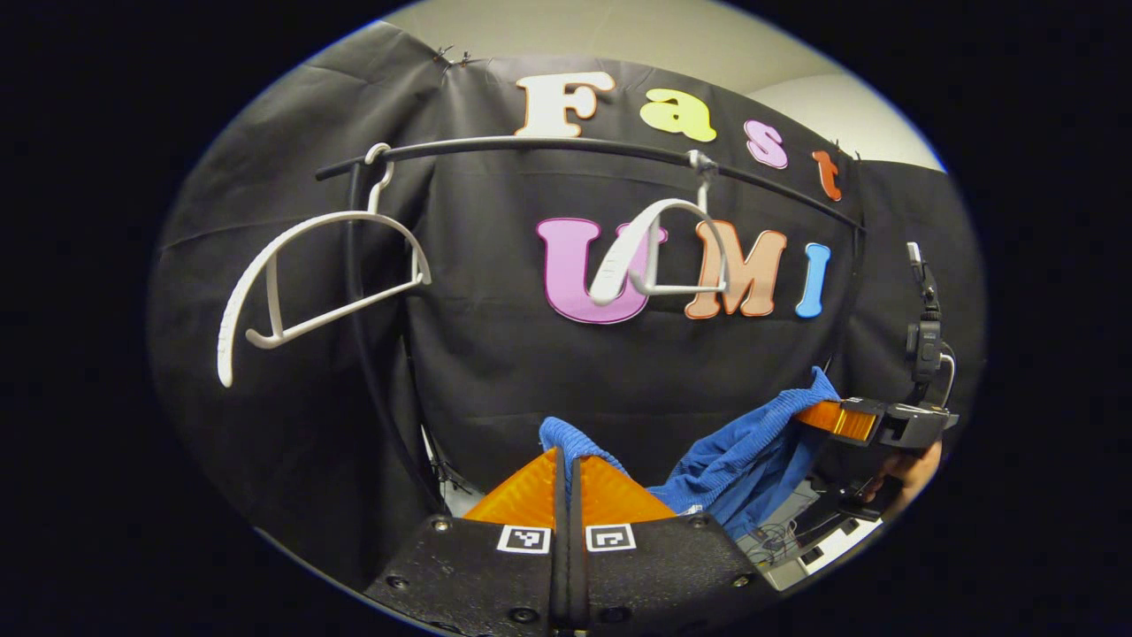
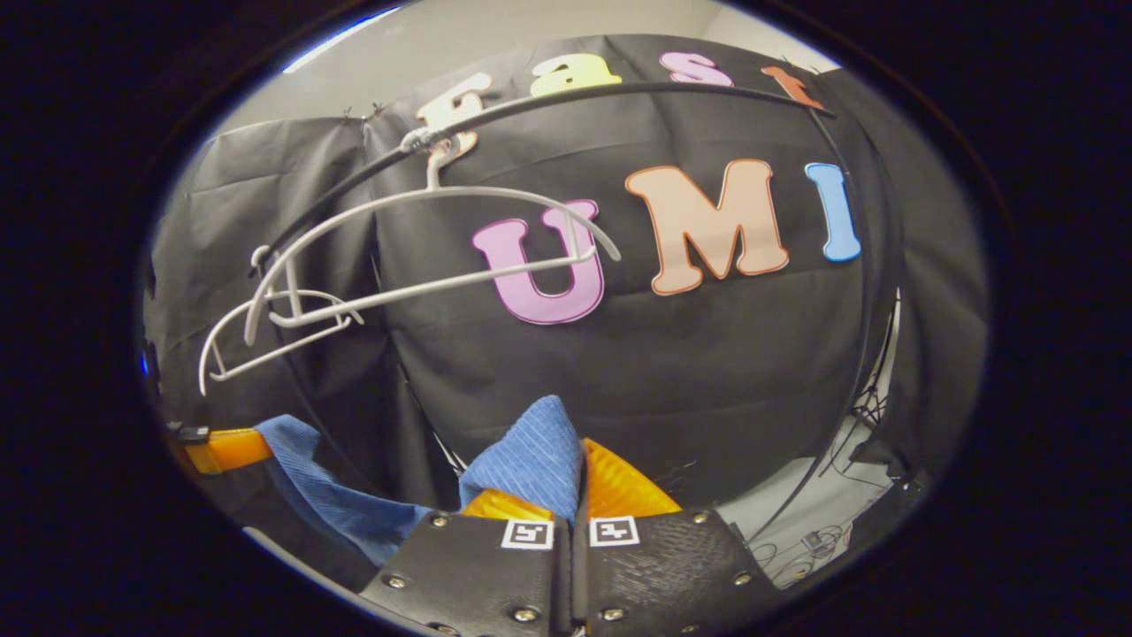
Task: Grasp the clothes on the hanger with both hands and then place them into the laundry hamper below.
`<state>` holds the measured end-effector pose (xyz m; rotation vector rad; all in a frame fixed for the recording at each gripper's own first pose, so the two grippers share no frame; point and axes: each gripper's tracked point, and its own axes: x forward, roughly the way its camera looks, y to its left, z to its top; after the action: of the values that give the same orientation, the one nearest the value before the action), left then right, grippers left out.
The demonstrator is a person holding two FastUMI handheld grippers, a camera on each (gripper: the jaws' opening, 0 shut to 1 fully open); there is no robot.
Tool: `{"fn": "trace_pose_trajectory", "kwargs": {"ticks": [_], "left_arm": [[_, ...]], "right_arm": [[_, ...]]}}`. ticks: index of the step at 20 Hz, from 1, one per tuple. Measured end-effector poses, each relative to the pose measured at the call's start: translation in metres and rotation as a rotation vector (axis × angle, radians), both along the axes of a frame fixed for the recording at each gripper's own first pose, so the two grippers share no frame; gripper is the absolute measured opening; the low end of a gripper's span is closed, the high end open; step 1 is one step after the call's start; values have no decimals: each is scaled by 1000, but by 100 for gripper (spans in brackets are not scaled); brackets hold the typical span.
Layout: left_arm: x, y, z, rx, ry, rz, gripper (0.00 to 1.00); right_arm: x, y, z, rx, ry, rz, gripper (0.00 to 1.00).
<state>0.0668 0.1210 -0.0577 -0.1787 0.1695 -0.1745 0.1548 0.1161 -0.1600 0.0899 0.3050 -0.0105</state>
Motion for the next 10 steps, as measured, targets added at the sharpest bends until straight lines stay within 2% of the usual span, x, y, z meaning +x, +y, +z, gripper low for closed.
{"fn": "trace_pose_trajectory", "kwargs": {"ticks": [2,3,4,8,9,10], "left_arm": [[-6,-18,15,-1,-29,-25,1],[-10,-27,25,-13,-47,-38,0],[-13,-37,36,-22,-64,-54,0],[-21,-80,81,-39,-153,-119,2],[-22,-91,89,-46,-165,-138,1],[-24,-102,97,-55,-176,-157,0]], "right_arm": [[-11,4,17,6,-17,10,1],[-15,8,24,13,-24,14,5],[-17,10,31,19,-31,17,1],[-26,24,63,45,-58,55,1],[-28,27,69,54,-63,63,5],[-28,31,74,64,-69,70,1]]}}
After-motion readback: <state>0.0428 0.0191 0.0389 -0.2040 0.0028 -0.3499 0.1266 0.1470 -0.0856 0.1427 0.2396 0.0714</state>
